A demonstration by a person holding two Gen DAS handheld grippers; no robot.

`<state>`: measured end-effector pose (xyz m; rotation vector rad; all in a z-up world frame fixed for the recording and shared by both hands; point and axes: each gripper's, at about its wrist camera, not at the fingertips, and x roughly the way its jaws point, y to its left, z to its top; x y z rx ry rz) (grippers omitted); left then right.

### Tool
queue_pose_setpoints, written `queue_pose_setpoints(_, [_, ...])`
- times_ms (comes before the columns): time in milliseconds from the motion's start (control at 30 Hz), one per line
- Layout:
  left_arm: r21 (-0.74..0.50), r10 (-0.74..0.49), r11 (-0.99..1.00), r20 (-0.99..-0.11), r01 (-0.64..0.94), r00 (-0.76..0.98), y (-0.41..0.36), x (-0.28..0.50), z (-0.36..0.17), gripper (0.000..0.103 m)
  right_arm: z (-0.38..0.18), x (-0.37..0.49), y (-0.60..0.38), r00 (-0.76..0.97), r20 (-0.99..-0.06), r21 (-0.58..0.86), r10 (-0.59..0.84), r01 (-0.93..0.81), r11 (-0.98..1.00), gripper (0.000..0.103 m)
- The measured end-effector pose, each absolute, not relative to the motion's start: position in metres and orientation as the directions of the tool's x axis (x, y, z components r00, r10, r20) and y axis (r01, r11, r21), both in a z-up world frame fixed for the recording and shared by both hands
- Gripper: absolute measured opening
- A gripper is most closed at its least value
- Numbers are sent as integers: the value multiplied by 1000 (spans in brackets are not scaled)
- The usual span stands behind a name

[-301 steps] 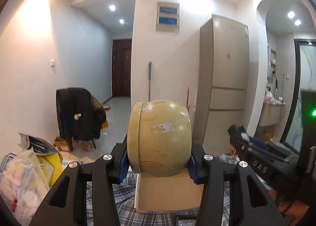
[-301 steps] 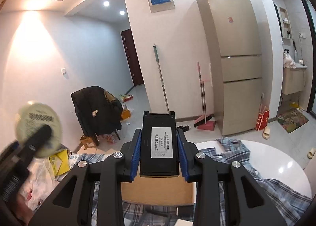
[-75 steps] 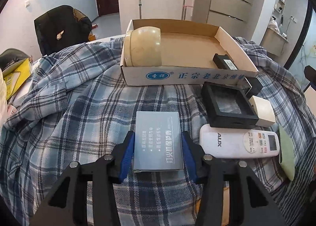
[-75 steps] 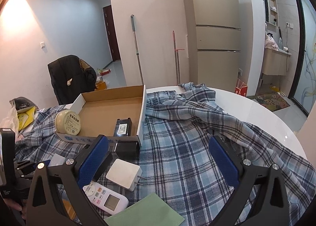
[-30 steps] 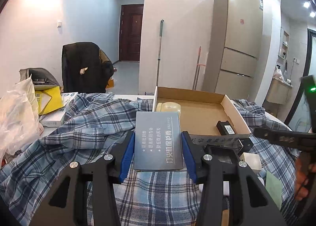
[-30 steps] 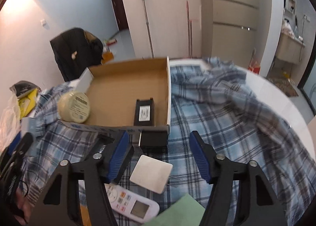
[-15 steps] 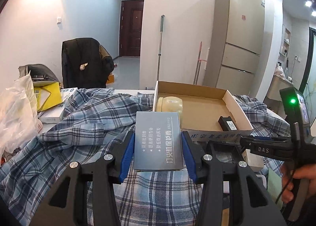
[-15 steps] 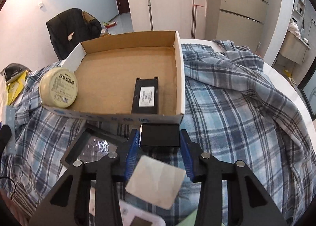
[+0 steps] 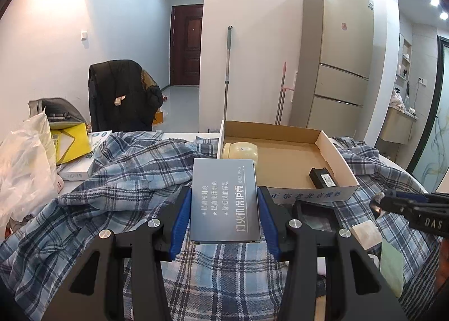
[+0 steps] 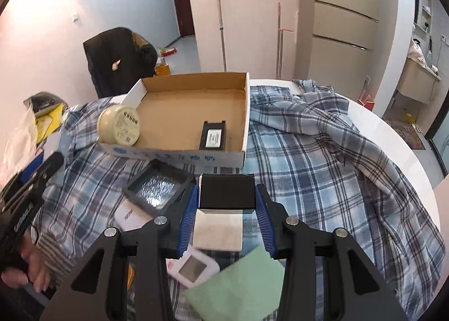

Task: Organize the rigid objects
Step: 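Grasp the black square case with the right gripper while the left gripper holds the grey packet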

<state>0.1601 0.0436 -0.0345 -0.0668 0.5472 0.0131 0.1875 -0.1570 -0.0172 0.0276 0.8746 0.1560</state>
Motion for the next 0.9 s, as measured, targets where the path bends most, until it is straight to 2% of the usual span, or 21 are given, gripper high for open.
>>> queue_pose_setpoints(233, [-59,-4,998,-517,-31,856,42,159,-33,49,-40,184,-150,571,-800,123,185,-146,982,40])
queue_pose_setpoints(667, [-55,-13,998,-525,-18,851,40,161,-34,49,-57,189,-151,562,-803,149,201,-138,979,40])
queue_pose_setpoints(900, [-46,-16,999,-507,-9,862,36,157,-32,49,-47,183,-153,582,-787,148,203,-141,979,39])
